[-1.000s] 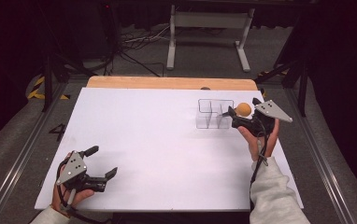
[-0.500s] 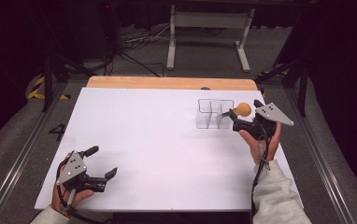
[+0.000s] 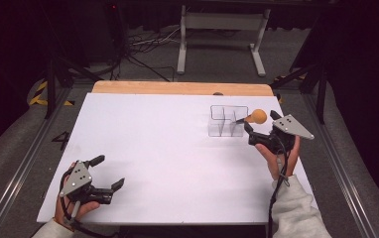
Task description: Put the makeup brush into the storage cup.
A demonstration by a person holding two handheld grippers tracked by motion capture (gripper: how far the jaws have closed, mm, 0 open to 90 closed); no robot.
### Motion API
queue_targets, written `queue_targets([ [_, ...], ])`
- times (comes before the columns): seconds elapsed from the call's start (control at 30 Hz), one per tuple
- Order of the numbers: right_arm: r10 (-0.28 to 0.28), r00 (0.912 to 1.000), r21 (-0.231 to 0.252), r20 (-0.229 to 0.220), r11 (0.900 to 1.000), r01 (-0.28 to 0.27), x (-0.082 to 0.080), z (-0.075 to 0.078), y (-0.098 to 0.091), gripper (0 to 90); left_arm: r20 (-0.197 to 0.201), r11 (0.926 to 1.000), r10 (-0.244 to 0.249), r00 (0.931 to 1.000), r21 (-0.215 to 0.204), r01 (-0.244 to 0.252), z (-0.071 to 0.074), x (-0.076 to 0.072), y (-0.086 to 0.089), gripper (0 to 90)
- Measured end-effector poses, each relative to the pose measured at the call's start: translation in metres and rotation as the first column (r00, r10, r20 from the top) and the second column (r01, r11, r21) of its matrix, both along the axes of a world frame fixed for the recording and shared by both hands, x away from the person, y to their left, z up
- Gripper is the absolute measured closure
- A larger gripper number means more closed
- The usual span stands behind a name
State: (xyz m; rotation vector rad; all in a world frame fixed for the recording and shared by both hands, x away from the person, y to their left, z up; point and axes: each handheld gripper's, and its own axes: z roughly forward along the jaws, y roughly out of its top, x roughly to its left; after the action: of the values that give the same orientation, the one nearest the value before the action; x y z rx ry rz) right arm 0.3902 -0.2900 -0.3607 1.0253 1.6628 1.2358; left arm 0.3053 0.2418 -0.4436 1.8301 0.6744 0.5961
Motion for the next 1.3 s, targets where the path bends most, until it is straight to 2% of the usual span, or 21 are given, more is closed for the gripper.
queue_targets([
  [0.67,0.021,0.9997,-0.025,0.01,0.9995,-0.02,-0.018,-0.003,-0.002,6.8,-0.001,1.0,-0.002,1.0,-0.006,0.002,0.0,-0.001,0.0,3.3],
  [1.3,0.07,0.9975,-0.057,0.007,0.996,-0.069,-0.039,-0.01,-0.005,6.8,-0.002,1.0,-0.005,1.0,-0.002,0.005,0.0,-0.001,-0.001,3.4],
])
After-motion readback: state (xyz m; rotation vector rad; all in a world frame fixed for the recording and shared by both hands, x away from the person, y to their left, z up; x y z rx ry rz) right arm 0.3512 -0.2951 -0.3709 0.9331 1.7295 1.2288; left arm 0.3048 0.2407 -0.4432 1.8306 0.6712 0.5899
